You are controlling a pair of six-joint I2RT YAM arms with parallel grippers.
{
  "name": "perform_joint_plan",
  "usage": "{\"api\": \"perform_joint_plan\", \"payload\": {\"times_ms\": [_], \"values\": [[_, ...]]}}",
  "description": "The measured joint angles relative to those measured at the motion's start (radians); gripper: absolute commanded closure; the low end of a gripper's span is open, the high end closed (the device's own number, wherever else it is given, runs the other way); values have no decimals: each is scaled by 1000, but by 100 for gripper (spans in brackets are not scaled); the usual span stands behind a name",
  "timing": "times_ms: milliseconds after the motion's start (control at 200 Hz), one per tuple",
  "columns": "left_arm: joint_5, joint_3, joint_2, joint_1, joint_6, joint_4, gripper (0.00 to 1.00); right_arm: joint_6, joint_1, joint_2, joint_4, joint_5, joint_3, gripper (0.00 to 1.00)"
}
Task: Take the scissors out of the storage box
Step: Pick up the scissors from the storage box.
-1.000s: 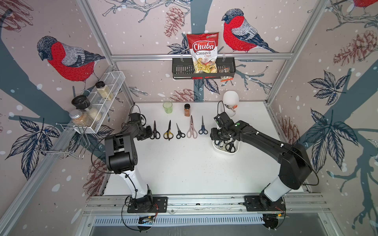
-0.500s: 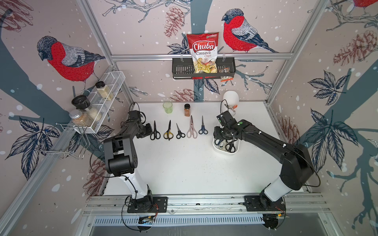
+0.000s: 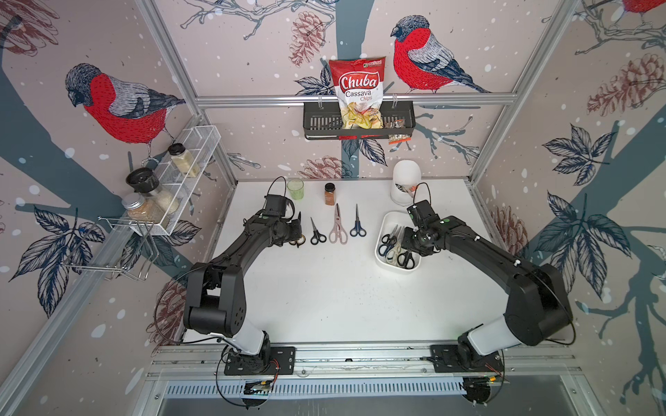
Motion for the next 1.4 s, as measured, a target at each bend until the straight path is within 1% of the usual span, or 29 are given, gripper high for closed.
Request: {"api": "perform_joint_plan", "payload": {"times_ms": [40, 200, 335, 640, 845, 1040, 1256, 1401], "values": [[8, -21, -26, -16, -31, 17, 72, 4, 0, 0, 4, -11, -15, 60], [40, -105, -124, -74, -150, 93, 72, 43, 11, 11, 24, -40, -56, 62], [48, -140, -171, -108, -208, 121, 72, 56, 31, 42, 40, -50, -69, 60], [48, -146, -181, -116, -223, 121, 72, 77, 35, 140, 132, -52, -69, 56], [48, -142, -182, -116, -223, 113, 72, 47, 35, 202, 188, -21, -17, 56], [49, -136, -189, -116, -223, 95, 72, 20, 41, 232, 222, -8, 37, 56], [61, -130, -174, -116, -227, 96, 72, -30, 71, 261, 225, 7, 98, 56], [72, -102, -135, -119, -231, 96, 72, -26, 65, 256, 161, 37, 122, 57]]}}
